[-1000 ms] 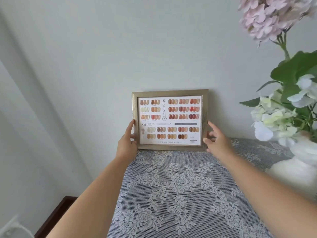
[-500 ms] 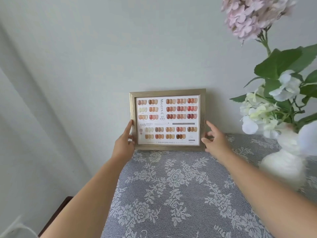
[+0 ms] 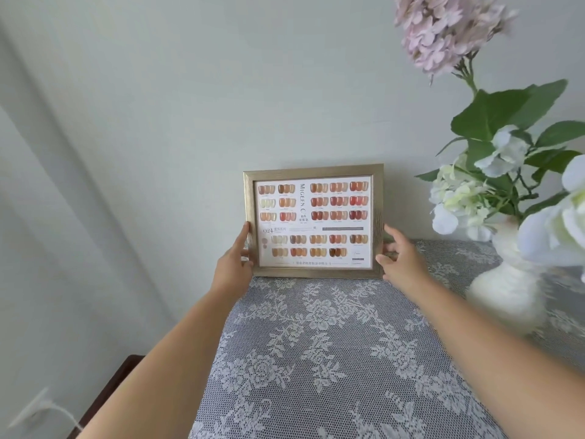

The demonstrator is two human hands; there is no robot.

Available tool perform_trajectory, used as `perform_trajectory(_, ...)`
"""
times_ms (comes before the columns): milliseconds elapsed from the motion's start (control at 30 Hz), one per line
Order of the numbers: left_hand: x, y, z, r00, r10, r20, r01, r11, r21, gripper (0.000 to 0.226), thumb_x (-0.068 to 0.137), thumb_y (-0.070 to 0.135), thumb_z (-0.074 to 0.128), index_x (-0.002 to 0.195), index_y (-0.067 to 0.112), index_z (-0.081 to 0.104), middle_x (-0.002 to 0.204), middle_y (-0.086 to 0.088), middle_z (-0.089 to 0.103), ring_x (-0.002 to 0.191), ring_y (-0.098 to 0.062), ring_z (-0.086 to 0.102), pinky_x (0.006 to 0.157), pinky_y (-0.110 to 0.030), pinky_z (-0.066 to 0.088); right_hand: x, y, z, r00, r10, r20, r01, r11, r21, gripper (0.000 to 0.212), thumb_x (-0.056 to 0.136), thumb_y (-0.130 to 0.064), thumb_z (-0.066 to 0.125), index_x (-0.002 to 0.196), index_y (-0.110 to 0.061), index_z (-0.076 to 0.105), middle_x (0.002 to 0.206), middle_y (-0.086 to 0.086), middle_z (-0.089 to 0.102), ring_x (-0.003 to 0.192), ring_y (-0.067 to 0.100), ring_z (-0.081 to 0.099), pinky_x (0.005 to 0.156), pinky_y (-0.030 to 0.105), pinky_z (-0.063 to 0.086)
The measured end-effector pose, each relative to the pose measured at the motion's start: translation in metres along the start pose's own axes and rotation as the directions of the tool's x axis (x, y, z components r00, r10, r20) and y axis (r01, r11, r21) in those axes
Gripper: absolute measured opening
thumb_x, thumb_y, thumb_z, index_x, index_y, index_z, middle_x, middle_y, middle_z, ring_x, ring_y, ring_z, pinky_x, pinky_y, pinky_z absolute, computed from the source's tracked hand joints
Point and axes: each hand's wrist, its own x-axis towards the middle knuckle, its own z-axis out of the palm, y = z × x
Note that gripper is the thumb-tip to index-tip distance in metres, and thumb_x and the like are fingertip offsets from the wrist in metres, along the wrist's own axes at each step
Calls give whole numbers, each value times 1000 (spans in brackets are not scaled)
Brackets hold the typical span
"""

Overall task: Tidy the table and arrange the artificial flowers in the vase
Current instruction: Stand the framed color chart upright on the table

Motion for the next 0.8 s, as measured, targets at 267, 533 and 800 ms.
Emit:
perform_trajectory(267, -3, 0, 1, 1000, 19, 13, -20, 999, 34, 89, 88, -1, 47, 146, 57, 12, 111, 1, 61, 93, -19, 62, 76, -27, 48, -6, -1, -2, 1000, 7, 5, -7, 1000, -9, 72, 90, -5, 59, 140, -46, 28, 117, -1, 55, 95, 20, 62, 78, 48, 57)
perform_trajectory(533, -9, 3, 2, 999, 36, 28, -37, 999, 38, 90, 90, -1, 49, 149, 52, 5, 134, -3, 51, 104, -18, 60, 84, -30, 49, -15, -2, -5, 998, 34, 44, -35, 999, 14, 77, 90, -9, 61, 146, -42, 22, 101, -8, 62, 95, 20, 64, 83, 50, 55)
perform_trajectory(800, -47, 32, 2, 984, 71, -162, -53, 993, 108, 79, 89, 17, 60, 154, 21, 16, 159, 4, 10, 144, -22, 23, 110, -38, 29, -45, -10, -22, 990, 12, 142, -10, 1000, -18, 82, 86, -16, 67, 147, -42, 19, 120, -9, 55, 91, 2, 60, 64, 20, 47)
